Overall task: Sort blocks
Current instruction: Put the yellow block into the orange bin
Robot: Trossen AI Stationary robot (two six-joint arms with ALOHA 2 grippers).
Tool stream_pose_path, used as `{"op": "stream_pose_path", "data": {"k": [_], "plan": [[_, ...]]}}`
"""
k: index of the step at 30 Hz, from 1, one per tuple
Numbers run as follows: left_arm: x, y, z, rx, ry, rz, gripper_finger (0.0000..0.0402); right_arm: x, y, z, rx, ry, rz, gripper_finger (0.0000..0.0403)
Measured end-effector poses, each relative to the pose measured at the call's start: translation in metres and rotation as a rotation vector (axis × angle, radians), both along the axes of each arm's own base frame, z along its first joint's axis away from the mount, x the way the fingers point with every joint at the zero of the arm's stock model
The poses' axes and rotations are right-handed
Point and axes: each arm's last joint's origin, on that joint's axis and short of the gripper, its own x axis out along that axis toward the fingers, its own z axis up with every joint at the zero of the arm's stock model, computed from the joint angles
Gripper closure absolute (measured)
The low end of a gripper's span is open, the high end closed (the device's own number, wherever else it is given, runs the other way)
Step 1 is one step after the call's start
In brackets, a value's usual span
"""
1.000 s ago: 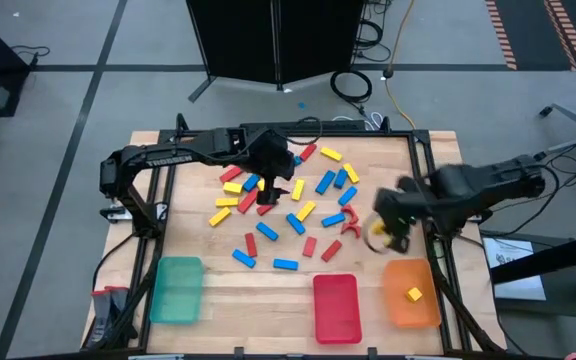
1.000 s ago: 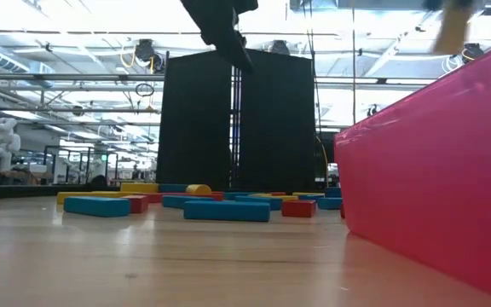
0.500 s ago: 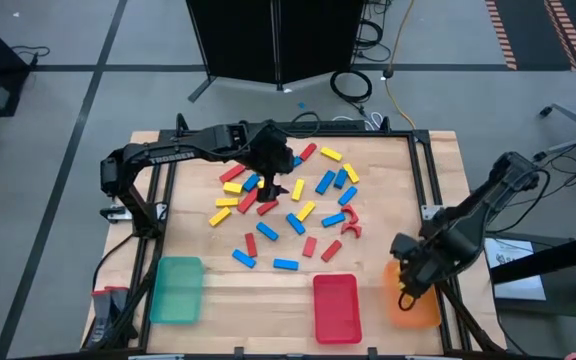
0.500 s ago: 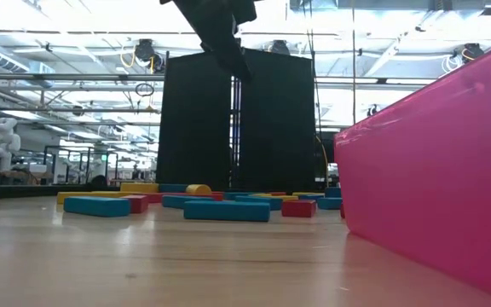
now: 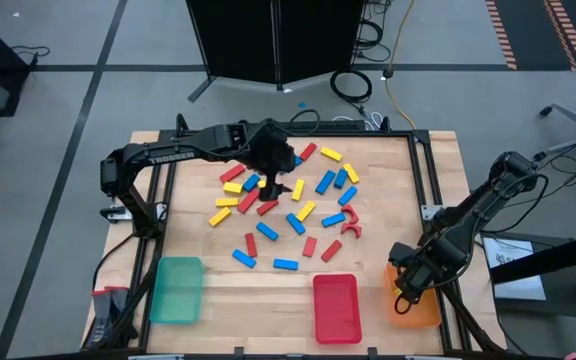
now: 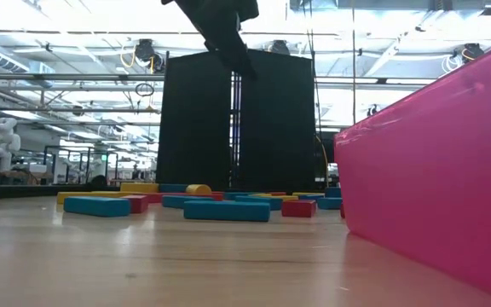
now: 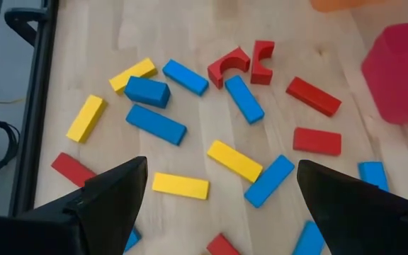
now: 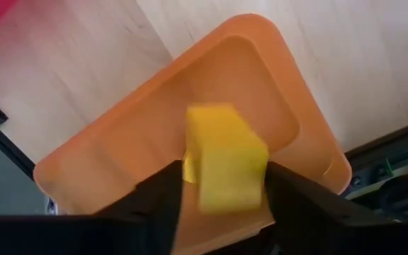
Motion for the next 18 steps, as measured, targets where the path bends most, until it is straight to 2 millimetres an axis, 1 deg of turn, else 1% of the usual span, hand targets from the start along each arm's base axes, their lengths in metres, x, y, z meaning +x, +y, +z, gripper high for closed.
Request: {"op": "stream_pose_path", "data": {"k": [3, 6, 10, 13, 15, 18], "plan": [[0.001, 0.000, 0.001, 0.004, -0.011, -0.001, 0.0034, 0.000, 0.000, 0.000, 0.001, 0.003, -0.006, 0.0143], [0.001, 0.000, 0.001, 0.003, -0.009, -0.001, 0.0034, 0.000, 0.000, 0.000, 0.000, 0.007, -0.031, 0.0116], [0.000, 0.001, 0.000, 0.025, 0.004, 0.005, 0.0034, 0.002, 0.002, 0.001, 0.016, -0.009, -0.044, 0.0111], [-0.007, 0.003, -0.006, 0.053, 0.090, -0.036, 0.0034, 0.005, 0.003, 0.008, 0.015, -0.055, -0.040, 0.0118], [-0.013, 0.007, -0.017, 0.050, 0.151, -0.045, 0.0034, 0.006, 0.003, 0.011, 0.003, -0.082, -0.039, 0.0123], [-0.024, 0.019, -0.047, 0.028, 0.250, -0.032, 0.0034, 0.007, 0.004, 0.014, -0.004, -0.100, -0.036, 0.0126]]}}
